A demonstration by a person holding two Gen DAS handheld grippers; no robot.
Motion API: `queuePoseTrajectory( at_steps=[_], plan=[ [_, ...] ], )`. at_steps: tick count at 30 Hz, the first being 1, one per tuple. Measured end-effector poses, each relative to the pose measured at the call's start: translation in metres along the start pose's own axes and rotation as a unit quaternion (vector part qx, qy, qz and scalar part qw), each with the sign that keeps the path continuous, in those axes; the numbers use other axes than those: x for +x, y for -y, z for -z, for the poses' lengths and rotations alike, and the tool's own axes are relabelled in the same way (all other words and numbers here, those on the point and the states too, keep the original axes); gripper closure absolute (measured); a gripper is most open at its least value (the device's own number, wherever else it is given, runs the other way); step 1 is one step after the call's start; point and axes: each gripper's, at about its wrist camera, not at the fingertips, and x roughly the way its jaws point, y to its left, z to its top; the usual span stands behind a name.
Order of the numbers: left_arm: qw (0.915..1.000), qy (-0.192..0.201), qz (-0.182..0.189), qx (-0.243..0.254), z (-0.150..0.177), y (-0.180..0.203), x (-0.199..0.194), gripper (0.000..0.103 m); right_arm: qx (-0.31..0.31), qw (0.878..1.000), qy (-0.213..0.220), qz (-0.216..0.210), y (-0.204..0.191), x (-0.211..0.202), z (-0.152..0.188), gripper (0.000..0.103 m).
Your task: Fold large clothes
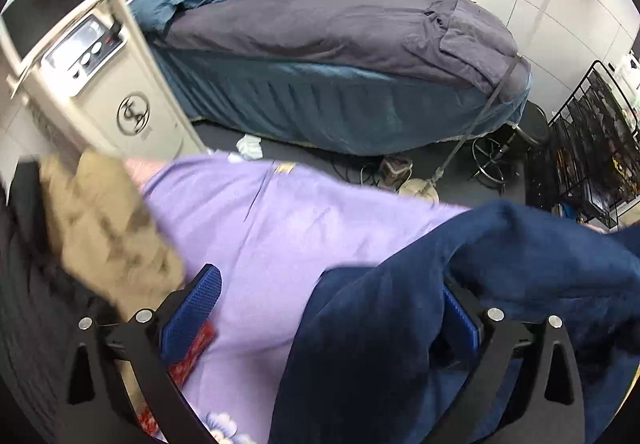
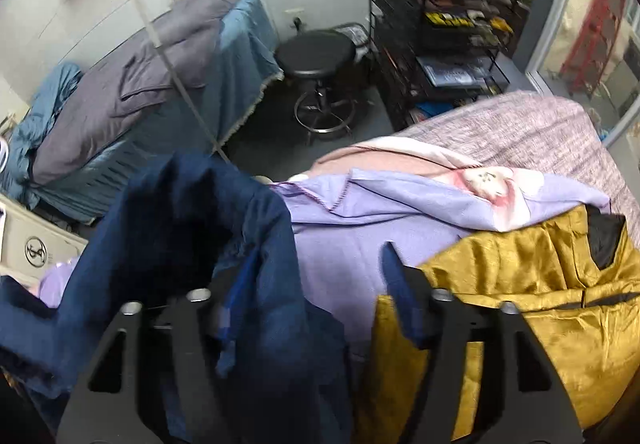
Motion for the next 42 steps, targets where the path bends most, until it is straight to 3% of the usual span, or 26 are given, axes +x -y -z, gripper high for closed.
queuePoseTrajectory(
  at_steps=[3,5,8,10,14,17,18,19,21,23,24,25,27,32,34,36,38,40,42],
  plan=[
    [0.9991,-0.006,0.030,-0.030,0.035,-0.024,-0.012,0.006,-0.009,0.999,0.038,0.015,-0.001,-0.019,0.024,0.021],
    [0.9995,-0.006,0.025,-0.017,0.059,-0.026,-0.019,0.006,0.016,0.999,0.033,-0.017,0.009,-0.031,0.045,0.018],
    [0.9994,-0.007,0.007,0.034,0.091,-0.012,-0.028,0.007,0.024,0.999,0.003,-0.046,0.022,-0.043,0.080,0.018],
    [0.9982,-0.009,-0.008,0.058,0.103,0.000,-0.025,0.007,0.023,0.999,-0.008,-0.041,0.030,-0.052,0.104,0.018],
    [0.9982,-0.045,-0.002,0.039,0.110,0.010,0.002,0.007,0.033,0.994,-0.079,-0.062,0.043,-0.058,0.164,0.018],
    [0.9978,-0.054,-0.018,0.034,0.102,0.022,0.018,0.007,0.030,0.988,-0.131,-0.076,0.045,-0.057,0.208,0.018],
    [0.9976,-0.060,-0.015,0.032,0.100,0.027,0.019,0.007,0.027,0.986,-0.144,-0.079,0.044,-0.055,0.218,0.021],
    [0.9972,-0.068,-0.004,0.030,0.097,0.033,0.018,0.007,0.022,0.984,-0.159,-0.081,0.044,-0.052,0.228,0.033],
    [0.9964,-0.072,0.017,0.041,0.098,0.043,0.009,0.007,0.008,0.982,-0.175,-0.071,0.043,-0.051,0.238,0.043],
    [0.9961,-0.057,0.028,0.061,0.109,0.050,-0.007,0.007,-0.018,0.988,-0.152,-0.028,0.042,-0.062,0.237,0.043],
    [0.9950,-0.050,0.040,0.076,0.121,0.053,-0.016,0.007,-0.042,0.993,-0.112,-0.005,0.038,-0.077,0.234,0.040],
    [0.9938,-0.049,0.050,0.087,0.131,0.054,-0.020,0.007,-0.071,0.995,-0.071,0.001,0.032,-0.094,0.231,0.026],
    [0.9904,-0.055,0.068,0.107,0.165,0.055,-0.031,0.007,-0.116,0.992,-0.033,-0.035,0.017,-0.115,0.231,0.018],
    [0.9820,-0.113,0.107,0.107,0.254,0.053,-0.032,0.007,-0.217,0.952,-0.108,-0.185,-0.050,-0.113,0.259,0.018],
    [0.9795,-0.139,0.102,0.104,0.288,0.055,-0.021,0.007,-0.243,0.936,-0.139,-0.216,-0.078,-0.102,0.279,0.018],
    [0.9788,-0.153,0.091,0.101,0.311,0.057,-0.010,0.007,-0.283,0.909,-0.180,-0.246,-0.112,-0.088,0.305,0.018],
    [0.9776,-0.164,0.081,0.105,0.324,0.061,0.000,0.008,-0.318,0.885,-0.223,-0.257,-0.141,-0.073,0.335,0.018],
    [0.9773,-0.162,0.058,0.123,0.330,0.063,0.008,0.009,-0.362,0.866,-0.251,-0.235,-0.153,-0.059,0.362,0.018],
    [0.9777,-0.157,0.005,0.140,0.329,0.053,0.019,0.010,-0.399,0.867,-0.247,-0.169,-0.146,-0.046,0.378,0.019]
  ],
)
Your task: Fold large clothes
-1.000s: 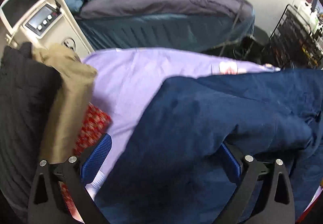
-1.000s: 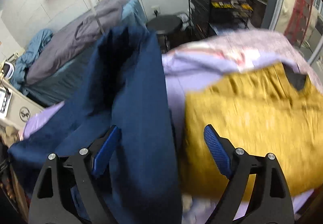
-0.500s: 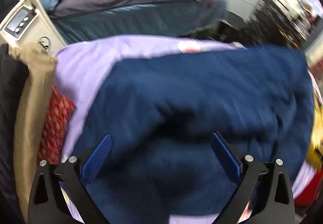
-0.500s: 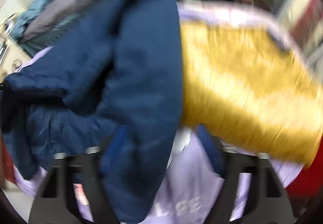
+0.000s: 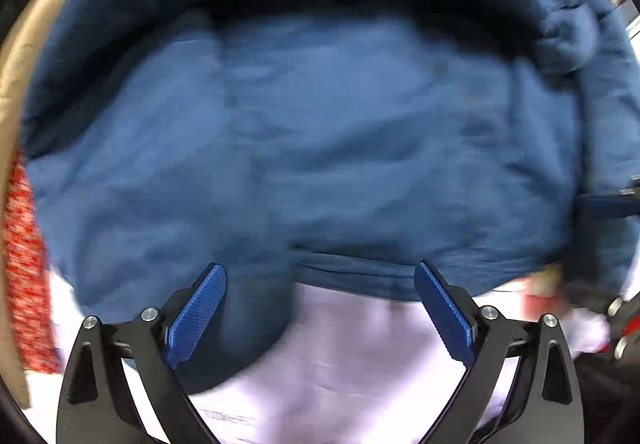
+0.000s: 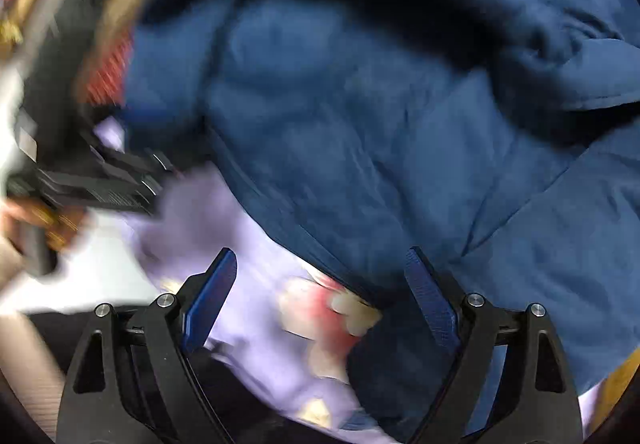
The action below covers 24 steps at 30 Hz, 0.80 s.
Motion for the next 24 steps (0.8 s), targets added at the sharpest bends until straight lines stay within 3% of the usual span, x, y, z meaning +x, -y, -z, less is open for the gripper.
queuePoseTrajectory(
  at_steps=[2,3,4,5,6,7,8,9,10,11,13,15,18,19,22,24],
  plan=[
    [0.9982,-0.007,-0.056,-0.020,-0.005,-0.027,0.010,0.011,0.024,0.999,-0.011,0.034,0.033,0.005,0.018,0.036],
    [0.9959,-0.013,-0.081,-0.038,-0.008,-0.049,0.014,0.010,0.038,0.998,-0.013,0.041,0.049,0.002,0.026,0.050],
    [0.9956,-0.015,-0.076,-0.052,-0.011,-0.063,0.015,0.010,0.055,0.997,-0.014,0.049,0.067,-0.004,0.035,0.061],
    [0.9944,-0.014,-0.073,-0.075,-0.014,-0.085,0.014,0.010,0.071,0.996,-0.012,0.051,0.081,-0.011,0.041,0.061],
    [0.9906,-0.008,-0.105,-0.088,-0.017,-0.104,0.013,0.010,0.095,0.993,-0.010,0.070,0.099,-0.022,0.051,0.059],
    [0.9858,-0.003,-0.143,-0.088,-0.021,-0.115,0.011,0.010,0.110,0.987,-0.010,0.117,0.114,-0.033,0.059,0.055],
    [0.9800,0.000,-0.177,-0.091,-0.025,-0.129,0.010,0.010,0.112,0.975,-0.013,0.189,0.128,-0.042,0.067,0.055],
    [0.9764,0.000,-0.190,-0.102,-0.028,-0.141,0.009,0.010,0.116,0.963,-0.018,0.241,0.139,-0.048,0.074,0.052],
    [0.9731,-0.005,-0.198,-0.118,-0.031,-0.153,0.009,0.010,0.133,0.948,-0.027,0.289,0.155,-0.054,0.083,0.036],
    [0.9701,-0.014,-0.202,-0.133,-0.033,-0.165,0.009,0.010,0.150,0.943,-0.025,0.296,0.164,-0.060,0.088,0.029],
    [0.9630,-0.015,-0.236,-0.129,-0.038,-0.174,0.008,0.010,0.190,0.949,0.013,0.252,0.176,-0.081,0.096,0.024],
    [0.9653,0.001,-0.234,-0.116,-0.043,-0.169,0.000,0.010,0.179,0.948,0.060,0.255,0.159,-0.100,0.088,0.024],
    [0.9838,0.036,-0.134,-0.113,-0.041,-0.149,-0.016,0.011,0.136,0.969,0.136,0.153,0.115,-0.118,0.072,0.024],
    [0.9873,0.045,-0.106,-0.109,-0.040,-0.143,-0.020,0.011,0.126,0.976,0.150,0.098,0.098,-0.119,0.065,0.024],
    [0.9936,0.056,-0.031,-0.094,-0.028,-0.116,-0.021,0.011,0.144,0.979,0.119,-0.081,0.072,-0.093,0.049,0.022],
    [0.9955,0.044,-0.013,-0.083,-0.019,-0.109,-0.009,0.011,0.155,0.978,0.069,-0.123,0.066,-0.063,0.048,0.022]
  ],
)
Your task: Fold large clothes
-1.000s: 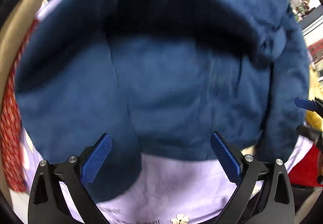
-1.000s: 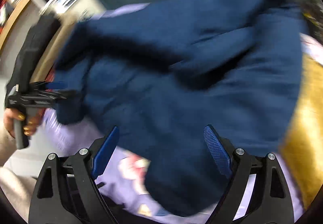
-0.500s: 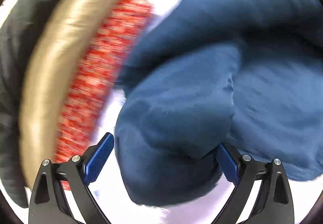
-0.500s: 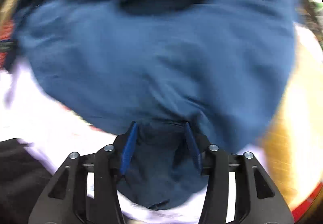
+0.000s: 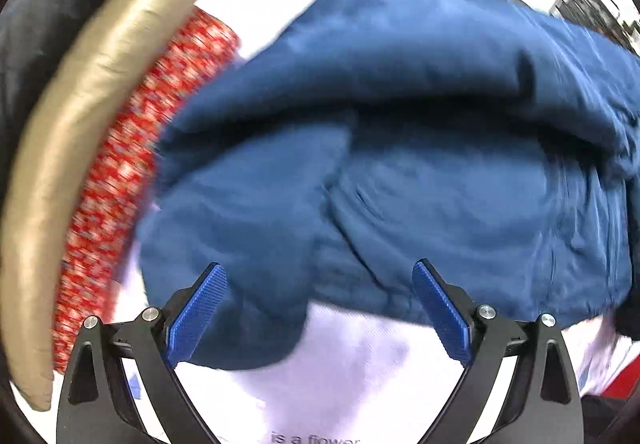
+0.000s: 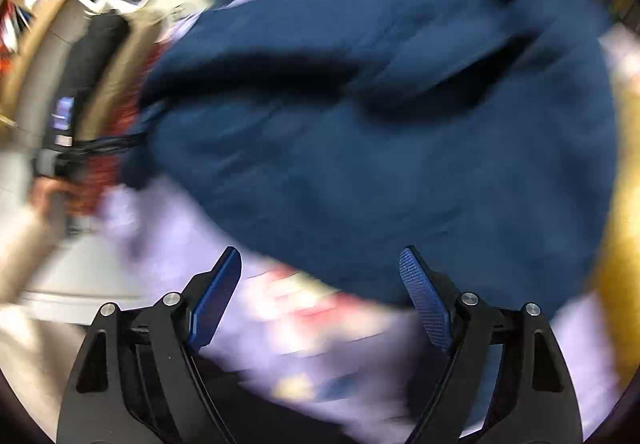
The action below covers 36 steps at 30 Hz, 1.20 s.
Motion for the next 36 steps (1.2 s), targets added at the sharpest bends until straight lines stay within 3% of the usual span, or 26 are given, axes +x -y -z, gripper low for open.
queuePoseTrajectory(
  at_steps=[2,4,5,8,11,15,17,19,20,22,23,26,27,28,31,36],
  plan=[
    [0.9996,-0.022,0.017,0.000,0.001,0.000,0.012,0.011,0.026,0.997,-0.039,0.054,0.018,0.027,0.011,0.022],
    [0.9985,-0.034,0.041,-0.008,0.003,0.003,0.022,0.011,0.066,0.994,-0.067,0.059,0.044,0.039,0.025,0.022],
    [0.9984,-0.037,0.042,-0.007,0.003,0.005,0.025,0.011,0.079,0.993,-0.064,0.065,0.055,0.039,0.028,0.022],
    [0.9991,-0.038,0.015,-0.011,0.000,0.005,0.040,0.011,0.070,0.986,-0.047,0.144,0.078,0.038,0.036,0.022],
    [0.9989,-0.023,0.002,-0.041,-0.016,-0.006,0.049,0.010,0.109,0.977,-0.042,0.179,0.097,0.036,0.034,0.022],
    [0.9959,-0.026,0.026,-0.083,-0.049,-0.015,0.064,0.007,0.189,0.972,0.003,0.142,0.129,0.031,0.029,0.022],
    [0.9954,-0.039,0.026,-0.083,-0.062,-0.011,0.073,0.007,0.229,0.965,0.037,0.123,0.142,0.030,0.023,0.022],
    [0.9953,-0.045,0.026,-0.082,-0.073,-0.002,0.079,0.007,0.247,0.961,0.042,0.120,0.149,0.035,0.017,0.019],
    [0.9952,-0.045,0.024,-0.084,-0.081,0.010,0.082,0.009,0.250,0.960,0.039,0.122,0.153,0.035,0.012,0.018],
    [0.9955,-0.041,0.029,-0.080,-0.085,0.023,0.081,0.027,0.243,0.960,0.038,0.135,0.152,0.038,0.006,0.017],
    [0.9956,-0.041,0.029,-0.079,-0.069,0.023,0.071,0.032,0.230,0.961,0.037,0.146,0.150,0.039,0.006,0.019],
    [0.9967,-0.043,0.018,-0.066,-0.049,0.032,0.048,0.058,0.213,0.965,0.038,0.148,0.134,0.041,0.009,0.052],
    [0.9972,-0.046,0.011,-0.059,-0.046,0.035,0.044,0.071,0.211,0.968,0.038,0.134,0.125,0.037,0.008,0.068],
    [0.9975,-0.045,0.012,-0.053,-0.042,0.039,0.037,0.078,0.207,0.970,0.040,0.122,0.118,0.031,0.009,0.077],
    [0.9983,-0.041,0.024,-0.034,-0.037,0.046,0.018,0.088,0.178,0.979,0.032,0.096,0.100,0.015,0.020,0.095],
    [0.9976,-0.059,0.037,-0.006,-0.013,0.050,-0.012,0.097,0.118,0.989,0.025,0.091,0.065,-0.016,0.036,0.102]
  ],
)
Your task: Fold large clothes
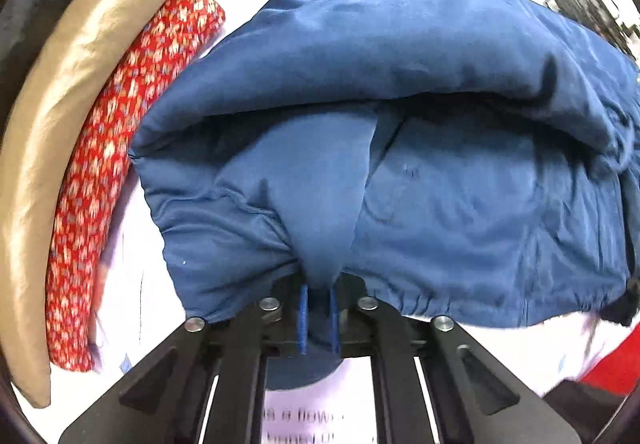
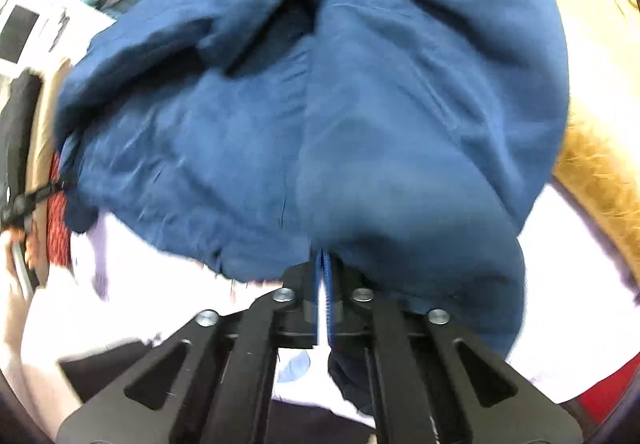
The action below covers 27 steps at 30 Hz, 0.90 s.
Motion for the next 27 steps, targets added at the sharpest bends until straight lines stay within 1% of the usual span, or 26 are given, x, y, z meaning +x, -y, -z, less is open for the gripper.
queuePoseTrajectory(
  at_steps=[1,2,3,4,5,6,7,8,9,10,11,12,13,14,15,16,17,18,19,20,22,23,24,25,26,27],
  plan=[
    [0.9999,-0.009,-0.004,0.003,0.008,0.000,-0.002,0.097,0.010,1.000,-0.003,-0.002,0.006,-0.008,0.001,0.103],
    [0.9999,-0.014,-0.004,0.005,0.015,-0.004,-0.003,0.097,0.024,1.000,-0.017,-0.009,0.013,-0.010,0.005,0.103],
    [0.9998,-0.018,-0.001,0.006,0.023,-0.003,-0.005,0.097,0.027,0.999,-0.025,-0.011,0.019,-0.010,0.001,0.103],
    [0.9998,-0.020,0.000,0.006,0.030,-0.002,-0.006,0.097,0.009,1.000,-0.021,0.001,0.016,-0.012,0.004,0.103],
    [0.9997,-0.021,-0.006,0.006,0.037,0.000,-0.005,0.097,-0.017,1.000,-0.013,0.003,0.009,-0.014,0.009,0.103],
    [0.9995,-0.017,-0.026,0.006,0.041,-0.005,0.000,0.096,-0.029,0.999,-0.007,-0.010,0.014,-0.026,0.011,0.103],
    [0.9993,-0.011,-0.035,0.007,0.044,-0.005,-0.001,0.092,-0.030,0.999,-0.004,-0.034,0.021,-0.028,0.016,0.102],
    [0.9995,0.000,-0.031,0.006,0.045,-0.001,-0.002,0.089,-0.026,0.998,-0.003,-0.060,0.022,-0.029,0.015,0.102],
    [0.9998,0.002,-0.021,0.001,0.044,0.004,-0.003,0.073,-0.018,0.997,-0.013,-0.075,0.015,-0.019,0.013,0.092],
    [1.0000,0.002,-0.004,-0.007,0.042,0.008,-0.004,0.049,-0.009,0.997,-0.029,-0.077,0.009,-0.009,0.010,0.059],
    [0.9999,0.008,0.003,-0.008,0.043,0.012,-0.008,0.039,-0.001,0.996,-0.038,-0.087,-0.001,0.002,0.007,0.036],
    [0.9997,0.023,0.006,-0.003,0.043,0.018,-0.013,0.031,0.002,0.994,-0.032,-0.104,-0.008,0.007,0.004,0.019],
    [0.9995,0.030,0.004,0.005,0.042,0.023,-0.015,0.030,-0.007,0.992,-0.024,-0.120,-0.015,0.011,0.001,0.019],
    [0.9992,0.036,0.000,0.018,0.043,0.029,-0.018,0.030,-0.019,0.993,-0.026,-0.118,-0.017,0.012,0.000,0.019],
    [0.9988,0.039,0.002,0.030,0.044,0.036,-0.020,0.030,-0.039,0.993,-0.035,-0.102,-0.026,0.022,-0.003,0.019],
    [0.9976,0.040,0.027,0.048,0.046,0.043,-0.022,0.029,-0.055,0.994,-0.046,-0.079,-0.031,0.032,-0.006,0.019],
    [0.9960,0.033,0.052,0.065,0.052,0.053,-0.024,0.029,-0.059,0.995,-0.053,-0.064,-0.028,0.035,-0.006,0.019],
    [0.9949,0.026,0.059,0.077,0.050,0.066,-0.025,0.028,-0.057,0.995,-0.058,-0.056,-0.025,0.040,-0.004,0.019],
    [0.9941,0.018,0.061,0.088,0.055,0.073,-0.021,0.027,-0.052,0.996,-0.061,-0.039,-0.019,0.045,-0.005,0.019],
    [0.9935,0.003,0.063,0.094,0.060,0.080,-0.011,0.026,-0.049,0.997,-0.058,-0.024,-0.010,0.045,-0.004,0.019],
    [0.9923,-0.026,0.086,0.086,0.087,0.097,0.005,0.025,-0.046,0.998,-0.038,0.031,0.008,0.042,-0.013,0.020],
    [0.9920,-0.043,0.091,0.077,0.093,0.090,0.023,0.025,-0.037,0.997,-0.014,0.061,0.020,0.034,-0.020,0.020],
    [0.9924,-0.049,0.085,0.074,0.104,0.076,0.037,0.025,-0.025,0.997,0.009,0.077,0.029,0.028,-0.026,0.021],
    [0.9935,-0.044,0.074,0.075,0.106,0.080,0.043,0.025,-0.005,0.995,0.034,0.091,0.042,0.021,-0.033,0.021],
    [0.9941,-0.032,0.072,0.074,0.108,0.080,0.047,0.025,0.031,0.992,0.059,0.110,0.061,0.012,-0.040,0.021],
    [0.9949,-0.018,0.072,0.068,0.108,0.081,0.047,0.025,0.059,0.990,0.067,0.105,0.073,0.008,-0.045,0.021]
  ],
)
